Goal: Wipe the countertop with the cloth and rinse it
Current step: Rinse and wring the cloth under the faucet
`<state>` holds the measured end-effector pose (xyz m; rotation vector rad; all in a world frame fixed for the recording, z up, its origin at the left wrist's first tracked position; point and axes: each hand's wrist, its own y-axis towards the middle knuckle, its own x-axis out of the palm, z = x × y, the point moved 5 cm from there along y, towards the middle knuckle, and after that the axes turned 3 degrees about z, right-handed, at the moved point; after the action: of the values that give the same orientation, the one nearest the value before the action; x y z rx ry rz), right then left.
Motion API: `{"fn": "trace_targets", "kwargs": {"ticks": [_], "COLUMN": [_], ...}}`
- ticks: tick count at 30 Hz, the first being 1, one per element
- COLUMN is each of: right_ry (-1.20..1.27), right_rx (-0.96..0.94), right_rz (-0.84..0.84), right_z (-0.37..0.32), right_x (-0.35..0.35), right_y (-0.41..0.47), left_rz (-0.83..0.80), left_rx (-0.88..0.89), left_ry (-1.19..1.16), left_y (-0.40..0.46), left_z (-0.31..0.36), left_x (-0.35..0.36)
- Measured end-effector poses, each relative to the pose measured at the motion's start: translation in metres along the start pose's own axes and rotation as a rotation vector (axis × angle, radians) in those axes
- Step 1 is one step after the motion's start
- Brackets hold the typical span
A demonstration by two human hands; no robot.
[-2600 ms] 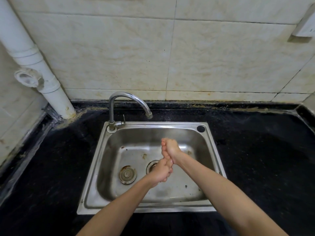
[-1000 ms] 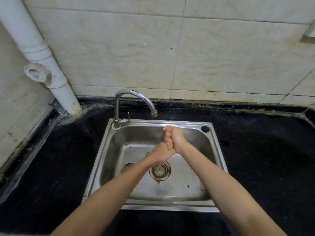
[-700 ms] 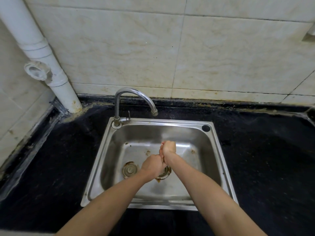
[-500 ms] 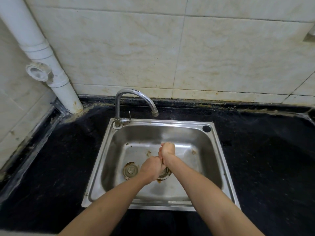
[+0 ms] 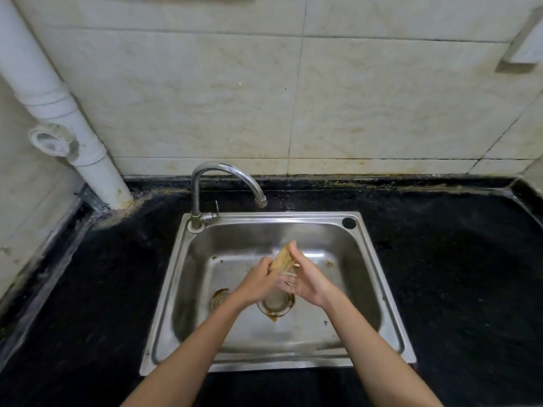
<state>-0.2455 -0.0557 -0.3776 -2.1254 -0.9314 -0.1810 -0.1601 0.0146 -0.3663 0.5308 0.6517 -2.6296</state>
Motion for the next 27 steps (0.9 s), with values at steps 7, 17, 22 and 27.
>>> {"fn": "trace_targets", "kwargs": {"ticks": [7, 17, 22, 27], "right_ry": [-0.112, -0.121, 0.033, -0.118], "right_rx": [-0.225, -0.409, -0.392, -0.159], "right_rz": [0.105, 0.198, 0.231, 0.319], "right_z": [-0.010, -0.022, -0.024, -0.008], "right_x": [-0.009, -0.031, -0.043, -0.051], "right_y": [-0.019, -0.041, -0.043, -0.037], "left_rz": [0.224, 0.111, -0.056, -0.050], "left_rx": [0.151, 0.059, 0.021, 0.000], "left_ry": [-0.005, -0.660, -1.029, -1.213], "left_y": [0.005, -0.005, -0.007, -0.005], "left_z": [0.000, 0.022, 0.037, 0.045], "left_x": [-0.011, -0.012, -0.016, -0.021]}}
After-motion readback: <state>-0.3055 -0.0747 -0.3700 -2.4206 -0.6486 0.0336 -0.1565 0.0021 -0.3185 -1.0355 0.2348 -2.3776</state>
